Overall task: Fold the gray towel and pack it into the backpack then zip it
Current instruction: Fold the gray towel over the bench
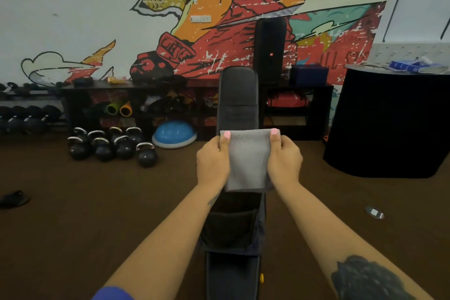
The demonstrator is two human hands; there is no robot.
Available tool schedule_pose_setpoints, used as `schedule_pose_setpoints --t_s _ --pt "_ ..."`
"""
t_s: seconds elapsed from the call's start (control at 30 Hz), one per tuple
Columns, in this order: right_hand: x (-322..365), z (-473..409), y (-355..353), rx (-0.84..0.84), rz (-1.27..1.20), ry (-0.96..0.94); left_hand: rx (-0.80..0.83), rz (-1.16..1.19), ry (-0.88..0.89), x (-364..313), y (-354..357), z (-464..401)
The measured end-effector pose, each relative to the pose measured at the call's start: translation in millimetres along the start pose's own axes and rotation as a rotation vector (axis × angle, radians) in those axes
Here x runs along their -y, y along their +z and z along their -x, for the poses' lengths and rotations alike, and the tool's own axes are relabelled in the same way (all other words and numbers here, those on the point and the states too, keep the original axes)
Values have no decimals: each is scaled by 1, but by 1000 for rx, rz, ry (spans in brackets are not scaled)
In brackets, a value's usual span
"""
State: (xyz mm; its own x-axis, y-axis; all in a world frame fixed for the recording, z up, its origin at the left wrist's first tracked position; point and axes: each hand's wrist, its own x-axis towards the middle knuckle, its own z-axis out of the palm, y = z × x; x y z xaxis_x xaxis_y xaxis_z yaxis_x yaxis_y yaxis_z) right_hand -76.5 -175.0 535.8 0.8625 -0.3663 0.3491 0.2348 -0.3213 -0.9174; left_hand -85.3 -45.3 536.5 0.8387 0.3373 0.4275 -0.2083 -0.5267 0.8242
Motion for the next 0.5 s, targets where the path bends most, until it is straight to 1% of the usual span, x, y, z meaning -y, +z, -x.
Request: schedule_pose_setpoints --t_s 0.07,0.13,0.17,0.23,0.3,0.37,0.43,0.47,0.5 --pt "-8 -2 -2 -30 -15 -6 -55 22 -14 12 1 -1" --pt "-19 -6 -6 -73 -34 40 -86 166 -147 27 -2 -8" --pt "-24 -8 -9 -64 -42 56 -61 249 -237 34 -3 -11" --pt "-28 -9 -8 2 -50 61 80 360 -438 43 -2 -13" --pt "-27 -8 -2 66 -47 47 248 404 -548 44 1 -11" --pt "-24 -7 9 124 -27 25 340 397 -525 45 6 -9" --pt "-22 -8 21 210 -33 19 355 340 -416 51 8 -16" --pt "-20 -9 25 263 -42 22 381 326 -352 53 7 -19" --pt "-18 -11 29 329 -57 23 441 338 -289 57 5 -25"
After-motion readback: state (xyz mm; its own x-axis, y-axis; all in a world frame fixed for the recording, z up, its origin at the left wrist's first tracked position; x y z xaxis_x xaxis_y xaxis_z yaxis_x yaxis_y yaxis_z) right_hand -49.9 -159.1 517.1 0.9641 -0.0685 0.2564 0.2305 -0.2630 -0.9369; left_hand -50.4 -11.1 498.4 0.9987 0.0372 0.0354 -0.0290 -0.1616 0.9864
